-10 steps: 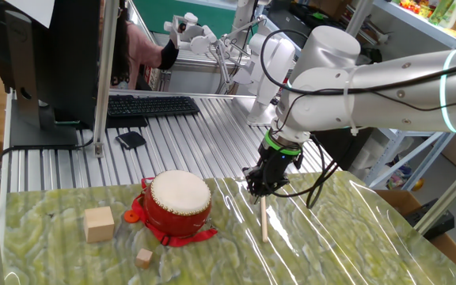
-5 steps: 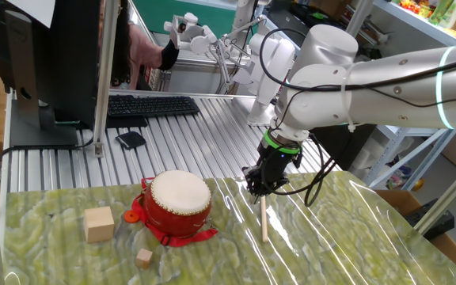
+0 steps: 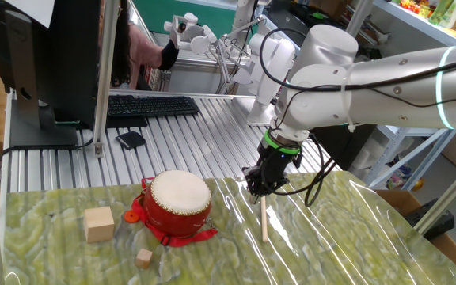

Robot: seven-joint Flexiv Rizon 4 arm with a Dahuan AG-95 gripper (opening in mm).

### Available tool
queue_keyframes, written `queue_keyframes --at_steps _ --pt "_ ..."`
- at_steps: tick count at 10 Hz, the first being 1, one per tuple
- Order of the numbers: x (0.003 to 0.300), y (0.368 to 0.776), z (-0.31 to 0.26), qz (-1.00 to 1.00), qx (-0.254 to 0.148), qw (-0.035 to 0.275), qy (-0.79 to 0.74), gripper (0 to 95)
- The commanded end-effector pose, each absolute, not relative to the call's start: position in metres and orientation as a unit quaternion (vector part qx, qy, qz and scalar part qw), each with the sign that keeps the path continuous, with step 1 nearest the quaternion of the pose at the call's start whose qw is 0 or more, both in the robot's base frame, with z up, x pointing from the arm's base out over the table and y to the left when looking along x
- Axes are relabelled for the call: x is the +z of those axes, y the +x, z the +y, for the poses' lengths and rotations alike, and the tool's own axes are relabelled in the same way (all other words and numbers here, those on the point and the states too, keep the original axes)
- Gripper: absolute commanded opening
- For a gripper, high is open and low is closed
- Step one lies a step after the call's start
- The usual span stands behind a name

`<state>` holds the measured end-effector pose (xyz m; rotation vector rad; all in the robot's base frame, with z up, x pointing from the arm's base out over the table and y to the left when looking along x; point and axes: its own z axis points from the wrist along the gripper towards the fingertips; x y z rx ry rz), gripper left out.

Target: Play the drum

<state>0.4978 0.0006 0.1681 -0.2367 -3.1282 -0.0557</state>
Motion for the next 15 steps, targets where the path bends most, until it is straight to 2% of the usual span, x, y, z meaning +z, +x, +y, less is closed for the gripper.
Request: queue_keyframes --at_steps 1,15 --pt "0.1683 0.4982 0.0007 -0.997 -0.018 0.003 -0.073 0.0" --pt "0.169 0.4976 0.0004 -0.998 -0.018 0.0 -0.068 0.0"
